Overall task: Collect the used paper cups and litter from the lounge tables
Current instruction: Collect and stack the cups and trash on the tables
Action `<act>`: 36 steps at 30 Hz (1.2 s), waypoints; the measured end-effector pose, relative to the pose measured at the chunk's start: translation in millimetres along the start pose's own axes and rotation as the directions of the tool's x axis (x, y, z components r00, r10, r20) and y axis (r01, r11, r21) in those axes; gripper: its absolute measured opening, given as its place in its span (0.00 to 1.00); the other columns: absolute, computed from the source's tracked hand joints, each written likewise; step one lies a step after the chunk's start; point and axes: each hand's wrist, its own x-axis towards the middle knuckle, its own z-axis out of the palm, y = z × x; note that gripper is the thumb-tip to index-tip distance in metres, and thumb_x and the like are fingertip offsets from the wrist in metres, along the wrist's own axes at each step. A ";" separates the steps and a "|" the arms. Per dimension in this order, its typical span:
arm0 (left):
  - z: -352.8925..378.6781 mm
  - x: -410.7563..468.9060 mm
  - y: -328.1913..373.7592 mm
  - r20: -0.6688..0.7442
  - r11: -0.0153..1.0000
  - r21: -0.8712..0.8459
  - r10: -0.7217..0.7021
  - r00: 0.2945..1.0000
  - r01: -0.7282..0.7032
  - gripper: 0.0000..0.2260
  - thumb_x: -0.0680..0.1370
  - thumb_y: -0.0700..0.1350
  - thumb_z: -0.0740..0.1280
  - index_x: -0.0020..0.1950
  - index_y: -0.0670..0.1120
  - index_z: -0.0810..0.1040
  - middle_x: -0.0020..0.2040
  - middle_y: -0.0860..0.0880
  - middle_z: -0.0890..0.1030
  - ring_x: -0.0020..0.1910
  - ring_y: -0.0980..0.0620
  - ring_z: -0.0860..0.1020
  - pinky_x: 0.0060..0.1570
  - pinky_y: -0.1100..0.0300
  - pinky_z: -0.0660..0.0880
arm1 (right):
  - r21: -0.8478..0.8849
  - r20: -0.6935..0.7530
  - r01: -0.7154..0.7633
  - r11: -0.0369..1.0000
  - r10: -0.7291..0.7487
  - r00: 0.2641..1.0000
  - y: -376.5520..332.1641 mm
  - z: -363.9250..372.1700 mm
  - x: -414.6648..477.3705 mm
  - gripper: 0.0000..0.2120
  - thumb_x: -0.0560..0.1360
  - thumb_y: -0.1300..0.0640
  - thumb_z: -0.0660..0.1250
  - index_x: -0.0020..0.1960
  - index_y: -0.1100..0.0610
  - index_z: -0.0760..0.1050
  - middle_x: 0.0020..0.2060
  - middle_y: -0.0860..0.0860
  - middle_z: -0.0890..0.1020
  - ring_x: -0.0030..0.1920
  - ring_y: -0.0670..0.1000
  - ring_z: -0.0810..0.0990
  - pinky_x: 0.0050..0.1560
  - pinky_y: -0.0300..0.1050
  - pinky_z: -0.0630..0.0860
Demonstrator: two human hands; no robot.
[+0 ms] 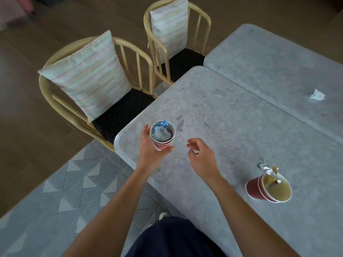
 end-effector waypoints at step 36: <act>93.5 -91.4 62.5 0.269 0.918 -0.087 0.396 0.878 -0.387 0.24 0.66 0.38 0.77 0.49 0.60 0.69 0.45 0.62 0.76 0.45 0.73 0.76 0.43 0.78 0.68 | 0.397 -0.585 -0.402 0.825 0.565 0.582 100.9 -92.5 -118.3 0.21 0.68 0.54 0.75 0.50 0.59 0.66 0.44 0.51 0.76 0.45 0.53 0.76 0.39 0.43 0.66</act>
